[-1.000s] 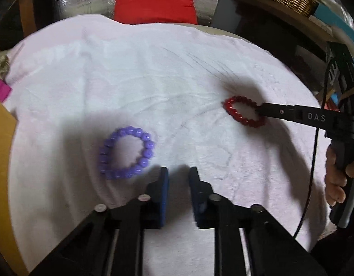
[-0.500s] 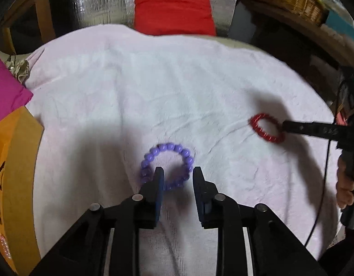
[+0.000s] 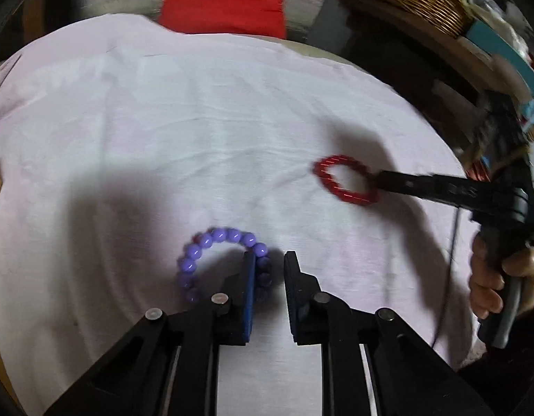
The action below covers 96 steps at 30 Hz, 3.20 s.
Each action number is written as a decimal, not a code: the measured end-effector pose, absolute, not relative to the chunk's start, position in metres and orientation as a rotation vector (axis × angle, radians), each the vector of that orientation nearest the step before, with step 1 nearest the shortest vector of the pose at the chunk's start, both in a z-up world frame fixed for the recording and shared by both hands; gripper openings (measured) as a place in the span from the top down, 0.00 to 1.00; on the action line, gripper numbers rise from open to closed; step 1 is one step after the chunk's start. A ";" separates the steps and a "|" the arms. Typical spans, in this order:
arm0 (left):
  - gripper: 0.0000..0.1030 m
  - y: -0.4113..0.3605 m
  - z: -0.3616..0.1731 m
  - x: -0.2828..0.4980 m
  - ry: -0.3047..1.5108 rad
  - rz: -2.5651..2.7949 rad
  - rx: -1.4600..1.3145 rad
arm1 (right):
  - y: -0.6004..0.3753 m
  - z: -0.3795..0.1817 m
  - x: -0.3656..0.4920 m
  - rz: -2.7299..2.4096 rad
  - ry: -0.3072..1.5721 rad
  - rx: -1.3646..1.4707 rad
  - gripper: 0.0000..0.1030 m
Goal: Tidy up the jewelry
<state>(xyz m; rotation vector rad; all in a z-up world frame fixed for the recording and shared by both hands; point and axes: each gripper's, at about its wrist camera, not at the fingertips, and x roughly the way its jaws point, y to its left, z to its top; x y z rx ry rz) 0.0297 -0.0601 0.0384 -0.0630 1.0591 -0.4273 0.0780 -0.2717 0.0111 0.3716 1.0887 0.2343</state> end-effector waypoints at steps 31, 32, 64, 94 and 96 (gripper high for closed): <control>0.51 -0.054 0.041 -0.005 1.034 -0.362 0.140 | -0.208 0.017 0.082 0.157 0.974 0.133 0.89; 0.51 -0.054 0.041 -0.005 1.035 -0.364 0.134 | -0.205 0.017 0.080 0.155 0.964 0.111 0.89; 0.81 -0.075 0.039 0.013 0.996 -0.356 0.083 | -0.242 0.021 0.073 0.152 0.946 0.105 0.90; 0.81 -0.033 0.088 -0.011 0.839 -0.235 0.056 | -0.213 0.078 0.050 0.254 0.739 0.186 0.90; 0.81 -0.031 0.088 -0.011 0.842 -0.226 0.053 | -0.214 0.076 0.050 0.245 0.754 0.175 0.90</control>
